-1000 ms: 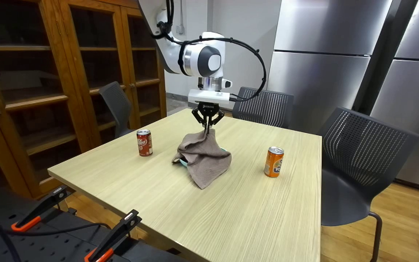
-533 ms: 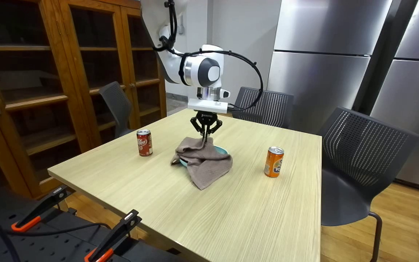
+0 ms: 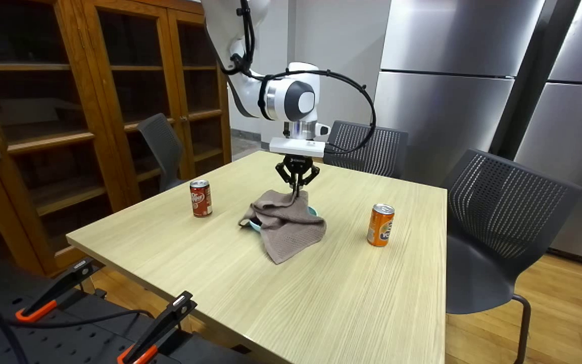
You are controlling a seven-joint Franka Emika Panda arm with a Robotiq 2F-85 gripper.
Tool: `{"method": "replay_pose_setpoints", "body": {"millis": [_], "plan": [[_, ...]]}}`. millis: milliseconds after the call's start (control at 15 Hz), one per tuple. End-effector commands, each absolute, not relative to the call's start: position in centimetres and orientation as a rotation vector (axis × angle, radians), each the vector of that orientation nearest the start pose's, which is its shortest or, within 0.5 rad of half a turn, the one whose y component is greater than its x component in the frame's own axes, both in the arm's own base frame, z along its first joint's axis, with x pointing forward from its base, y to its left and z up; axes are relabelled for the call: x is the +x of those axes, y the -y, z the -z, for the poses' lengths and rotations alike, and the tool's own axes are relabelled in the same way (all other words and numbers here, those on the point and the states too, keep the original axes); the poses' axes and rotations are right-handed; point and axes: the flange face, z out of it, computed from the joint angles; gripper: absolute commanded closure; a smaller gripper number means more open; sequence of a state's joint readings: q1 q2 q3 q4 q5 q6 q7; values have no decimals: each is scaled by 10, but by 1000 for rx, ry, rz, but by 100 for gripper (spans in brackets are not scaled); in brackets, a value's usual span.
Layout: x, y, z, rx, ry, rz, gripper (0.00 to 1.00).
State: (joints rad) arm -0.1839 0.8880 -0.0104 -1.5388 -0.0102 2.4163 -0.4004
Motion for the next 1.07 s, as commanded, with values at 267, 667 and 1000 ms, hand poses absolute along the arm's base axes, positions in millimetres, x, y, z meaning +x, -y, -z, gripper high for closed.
{"method": "replay_pose_setpoints", "body": {"millis": [267, 667, 1000], "plan": [[697, 155, -124, -3208, 201, -68, 99], [694, 145, -117, -3204, 224, -112, 56], [679, 127, -128, -3187, 310, -55, 17]]}}
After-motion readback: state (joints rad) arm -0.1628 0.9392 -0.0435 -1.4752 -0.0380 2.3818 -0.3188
